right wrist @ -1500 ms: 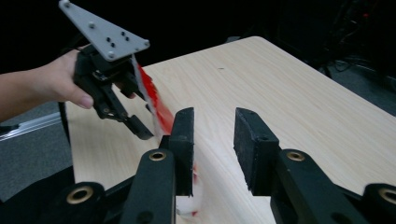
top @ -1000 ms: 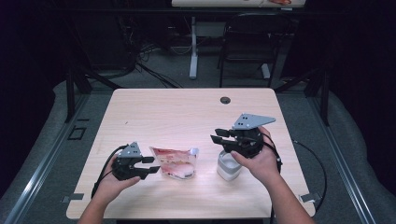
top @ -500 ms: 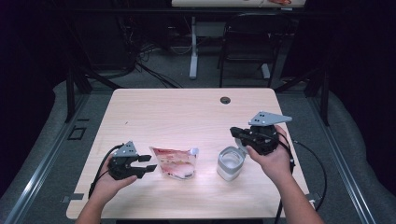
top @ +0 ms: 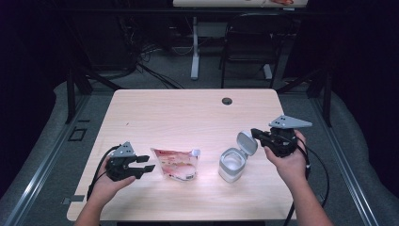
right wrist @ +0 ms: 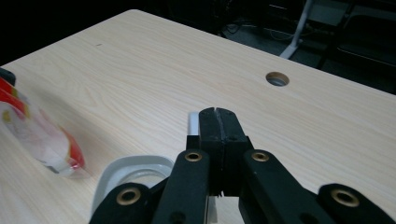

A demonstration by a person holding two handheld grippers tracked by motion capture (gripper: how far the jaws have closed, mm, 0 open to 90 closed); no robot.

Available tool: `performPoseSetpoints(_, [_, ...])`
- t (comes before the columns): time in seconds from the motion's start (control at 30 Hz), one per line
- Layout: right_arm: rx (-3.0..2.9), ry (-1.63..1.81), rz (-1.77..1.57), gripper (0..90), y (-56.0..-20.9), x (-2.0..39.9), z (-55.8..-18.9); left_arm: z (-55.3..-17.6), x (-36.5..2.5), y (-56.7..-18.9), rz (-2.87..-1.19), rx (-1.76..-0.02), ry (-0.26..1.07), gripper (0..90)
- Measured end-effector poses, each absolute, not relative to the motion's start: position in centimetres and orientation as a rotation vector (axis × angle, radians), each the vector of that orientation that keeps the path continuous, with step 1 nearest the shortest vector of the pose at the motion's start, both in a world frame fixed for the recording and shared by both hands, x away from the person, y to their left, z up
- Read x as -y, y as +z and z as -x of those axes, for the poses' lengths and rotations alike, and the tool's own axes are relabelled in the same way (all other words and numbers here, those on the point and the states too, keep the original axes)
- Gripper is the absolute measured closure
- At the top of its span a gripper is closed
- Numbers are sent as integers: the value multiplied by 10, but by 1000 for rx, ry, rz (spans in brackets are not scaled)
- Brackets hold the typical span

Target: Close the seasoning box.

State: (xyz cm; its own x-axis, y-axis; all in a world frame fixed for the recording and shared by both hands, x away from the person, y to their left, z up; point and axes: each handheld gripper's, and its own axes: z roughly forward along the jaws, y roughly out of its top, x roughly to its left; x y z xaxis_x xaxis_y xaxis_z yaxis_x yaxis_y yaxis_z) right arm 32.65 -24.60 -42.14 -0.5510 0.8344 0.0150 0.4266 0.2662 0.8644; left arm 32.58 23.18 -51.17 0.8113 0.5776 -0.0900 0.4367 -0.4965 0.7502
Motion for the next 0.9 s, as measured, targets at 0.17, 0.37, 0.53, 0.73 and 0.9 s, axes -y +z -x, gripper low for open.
performPoseSetpoints(0.17, [-2080, 1202, -1183, 900, -428, 256, -327, -326, -232, -512, -2174, -747, 220, 532])
performPoseSetpoints(0.37, [-2072, 1196, -1211, 900, -435, 264, -327, -326, -232, -511, -2176, -748, 229, 532])
performPoseSetpoints(0.53, [-2068, 1199, -1224, 900, -438, 266, -327, -326, -232, -511, -2176, -747, 229, 530])
performPoseSetpoints(0.73, [-2080, 1193, -1238, 900, -444, 268, -328, -325, -233, -511, -2165, -749, 222, 530])
performPoseSetpoints(0.9, [-2082, 1196, -1244, 900, -447, 268, -327, -325, -233, -510, -2159, -752, 226, 530])
